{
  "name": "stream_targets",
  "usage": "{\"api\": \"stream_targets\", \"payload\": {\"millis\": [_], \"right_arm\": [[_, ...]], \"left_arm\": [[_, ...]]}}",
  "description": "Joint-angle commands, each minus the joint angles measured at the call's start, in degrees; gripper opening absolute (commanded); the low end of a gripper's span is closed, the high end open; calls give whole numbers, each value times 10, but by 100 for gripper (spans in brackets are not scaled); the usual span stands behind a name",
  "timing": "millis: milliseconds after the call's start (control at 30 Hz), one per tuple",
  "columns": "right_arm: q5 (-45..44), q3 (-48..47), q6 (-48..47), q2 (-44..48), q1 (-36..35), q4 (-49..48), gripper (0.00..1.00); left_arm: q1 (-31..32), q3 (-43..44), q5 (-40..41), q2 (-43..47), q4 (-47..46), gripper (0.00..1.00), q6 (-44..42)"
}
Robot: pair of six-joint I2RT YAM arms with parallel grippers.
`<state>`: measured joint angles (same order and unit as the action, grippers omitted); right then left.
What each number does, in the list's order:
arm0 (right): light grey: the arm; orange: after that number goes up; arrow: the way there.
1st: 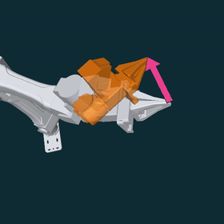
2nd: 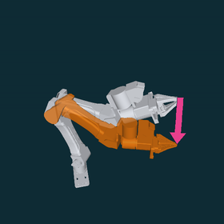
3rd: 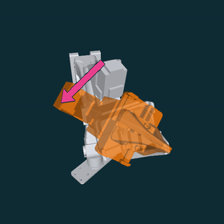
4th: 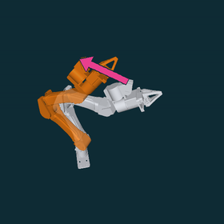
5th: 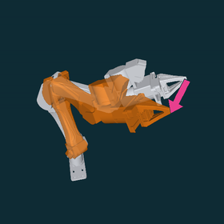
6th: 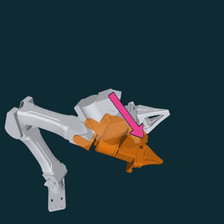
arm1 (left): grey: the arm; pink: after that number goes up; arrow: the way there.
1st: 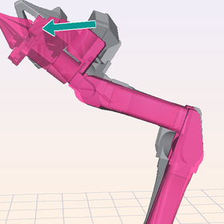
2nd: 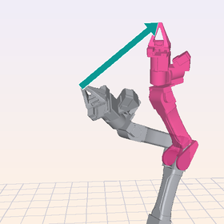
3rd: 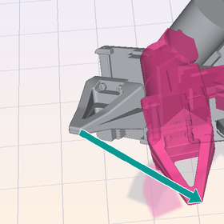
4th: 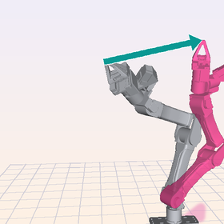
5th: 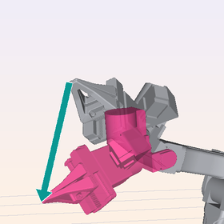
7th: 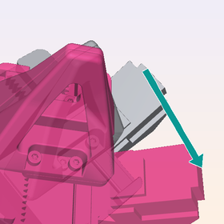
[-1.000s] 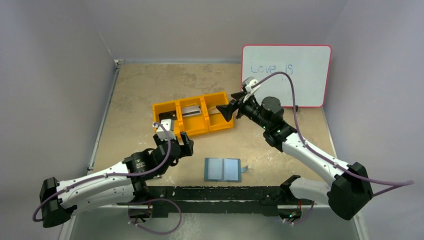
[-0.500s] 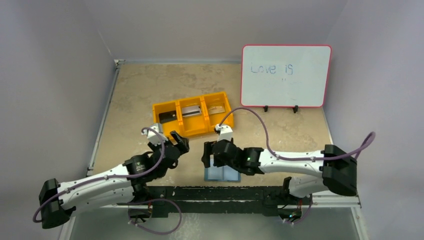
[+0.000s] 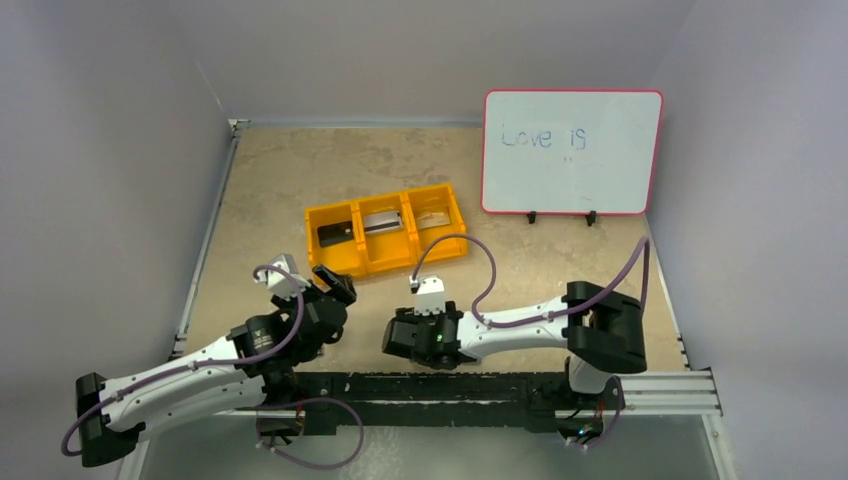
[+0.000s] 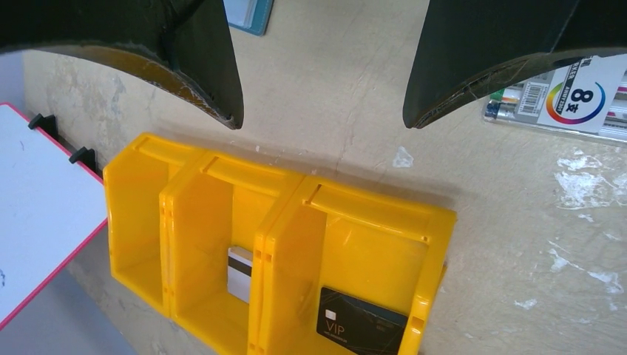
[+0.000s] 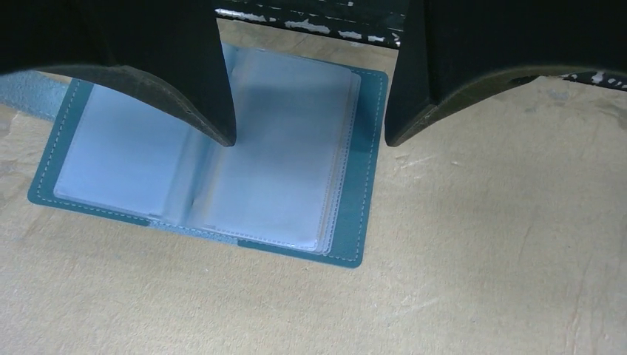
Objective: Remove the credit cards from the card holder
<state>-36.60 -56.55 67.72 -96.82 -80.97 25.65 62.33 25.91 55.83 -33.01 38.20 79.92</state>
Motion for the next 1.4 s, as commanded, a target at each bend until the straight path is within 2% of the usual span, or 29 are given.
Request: {"api": "stream_targets", "payload": {"millis": [0, 300, 600, 833, 1167, 1267, 1367], "right_arm": [[-35, -14, 24, 35, -2, 21, 75], [-27, 69, 24, 119, 3, -44, 77], [4, 85, 36, 86, 30, -53, 72], [27, 99, 8, 82, 44, -90, 71], [13, 51, 5, 9, 44, -23, 63], [8, 42, 4, 2, 45, -18, 57], [7, 44, -7, 11, 45, -34, 45]], "left_arm": [[0, 18, 22, -10, 2, 78, 13], [-1, 19, 12, -32, -31, 78, 3], [0, 26, 11, -50, -51, 78, -7], [0, 24, 6, -61, -62, 78, -9], [0, 21, 4, -68, -71, 78, -13], [0, 19, 3, -68, -73, 78, -13], [0, 19, 2, -67, -74, 78, -13]]}}
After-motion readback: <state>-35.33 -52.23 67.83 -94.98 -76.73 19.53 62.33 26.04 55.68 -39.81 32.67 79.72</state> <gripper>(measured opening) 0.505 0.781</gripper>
